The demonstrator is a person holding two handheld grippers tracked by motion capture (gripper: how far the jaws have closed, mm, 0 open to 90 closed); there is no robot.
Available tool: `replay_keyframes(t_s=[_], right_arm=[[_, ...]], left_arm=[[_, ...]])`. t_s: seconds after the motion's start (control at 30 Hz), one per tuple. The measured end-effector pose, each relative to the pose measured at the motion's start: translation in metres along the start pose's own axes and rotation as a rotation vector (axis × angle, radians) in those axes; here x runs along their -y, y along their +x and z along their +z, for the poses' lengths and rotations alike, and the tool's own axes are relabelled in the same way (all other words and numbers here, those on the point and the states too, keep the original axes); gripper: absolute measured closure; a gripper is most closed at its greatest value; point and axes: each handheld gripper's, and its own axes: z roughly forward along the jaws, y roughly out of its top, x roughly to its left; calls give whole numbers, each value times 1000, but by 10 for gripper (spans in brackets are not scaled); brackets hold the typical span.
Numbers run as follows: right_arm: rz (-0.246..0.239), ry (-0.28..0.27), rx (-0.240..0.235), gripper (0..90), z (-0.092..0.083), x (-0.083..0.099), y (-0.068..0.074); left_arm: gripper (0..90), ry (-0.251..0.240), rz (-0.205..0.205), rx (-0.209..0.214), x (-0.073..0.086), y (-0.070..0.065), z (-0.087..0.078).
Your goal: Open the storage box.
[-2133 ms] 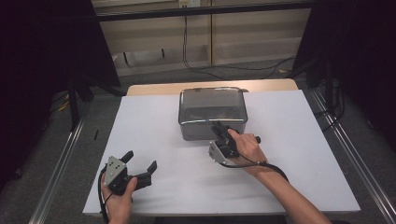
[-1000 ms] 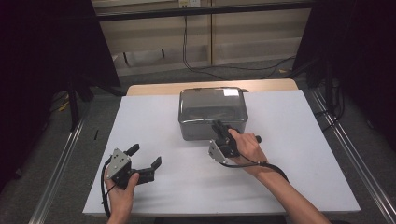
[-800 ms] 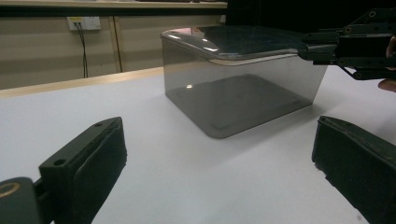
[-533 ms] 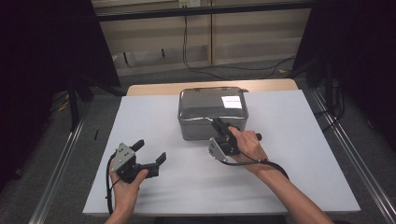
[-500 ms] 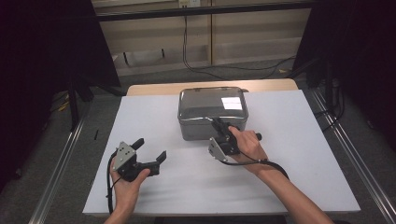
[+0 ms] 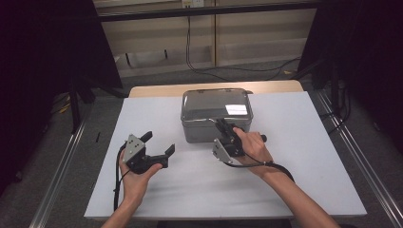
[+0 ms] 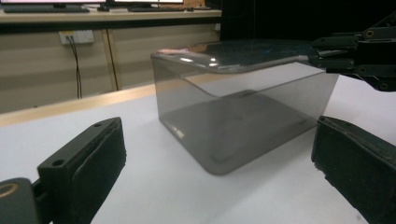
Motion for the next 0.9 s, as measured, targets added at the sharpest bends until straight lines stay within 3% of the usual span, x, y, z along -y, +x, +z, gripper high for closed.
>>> replay_keyframes(t_s=[0.17,0.2,0.4,0.7,0.9], right_arm=[[-1,-3,1,792,0,0,-2],[-6,2,2,794,0,-1,-4],[-5,-5,4,798,0,-1,-9],[10,-11,11,797,0,-1,-10],[13,-12,12,797,0,-1,-11]], left_arm=[[34,-9,12,12,-5,-2,9],[37,-12,44,10,-8,-2,11],[40,-11,29,9,-10,2,19],[43,-20,66,22,-14,6,37],[57,-12,52,35,-17,7,50]])
